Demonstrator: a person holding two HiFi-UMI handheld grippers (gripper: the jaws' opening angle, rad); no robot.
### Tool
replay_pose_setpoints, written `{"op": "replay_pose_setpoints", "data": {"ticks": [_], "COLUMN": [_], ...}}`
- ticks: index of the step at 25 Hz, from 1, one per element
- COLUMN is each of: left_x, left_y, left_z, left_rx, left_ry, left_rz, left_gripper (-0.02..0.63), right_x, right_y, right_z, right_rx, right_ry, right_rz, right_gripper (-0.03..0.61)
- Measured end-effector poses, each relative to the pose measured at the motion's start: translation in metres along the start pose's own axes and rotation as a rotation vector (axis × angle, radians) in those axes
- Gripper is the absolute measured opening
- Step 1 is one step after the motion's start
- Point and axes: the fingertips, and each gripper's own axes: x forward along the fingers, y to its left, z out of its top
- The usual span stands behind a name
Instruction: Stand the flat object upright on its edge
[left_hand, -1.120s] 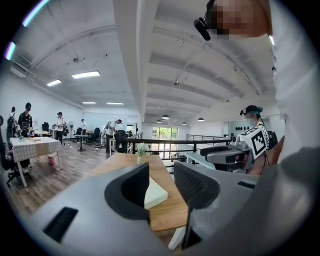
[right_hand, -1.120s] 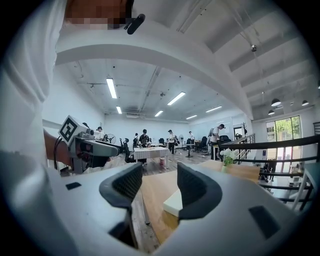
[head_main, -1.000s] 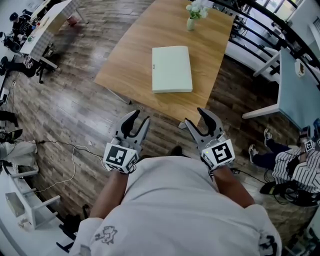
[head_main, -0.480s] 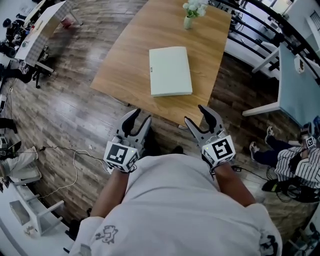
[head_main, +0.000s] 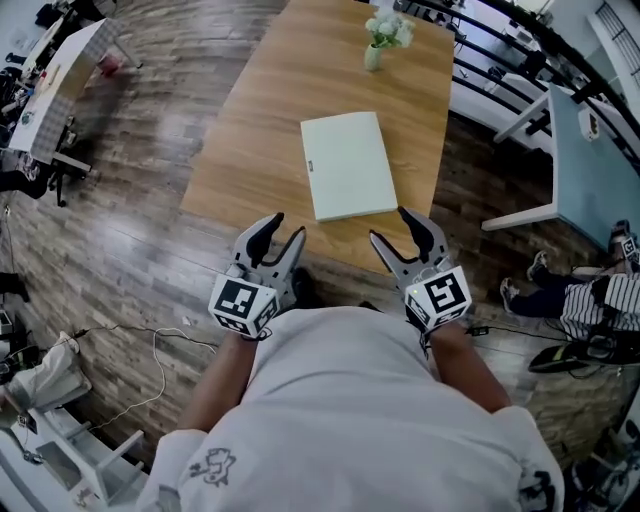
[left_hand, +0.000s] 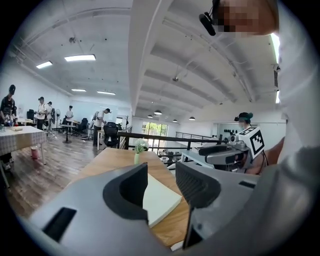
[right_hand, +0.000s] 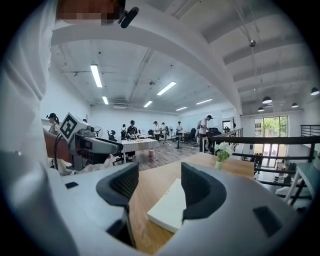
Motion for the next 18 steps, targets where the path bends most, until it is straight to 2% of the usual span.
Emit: {"op": "replay_pose_setpoints", "data": {"ticks": [11,18], "left_x": [0.003,0.012], "left_y": [0.082,0.112], "left_z": [0.012,0.001], "left_rx": [-0.004,-0.06], "left_ry": [-0.001,0.029], "left_rz": [-0.116,-0.144], "left_gripper": [0.166,0.166], "right_x": [0.071,0.087], "right_y": [0.015,0.017], "right_z": [0.012,0.007], "right_rx": [0.02,0.04], "right_ry": [0.039,0.072], "right_rz": [-0.119,-0.179], "right_gripper": [0.275,0.275]}}
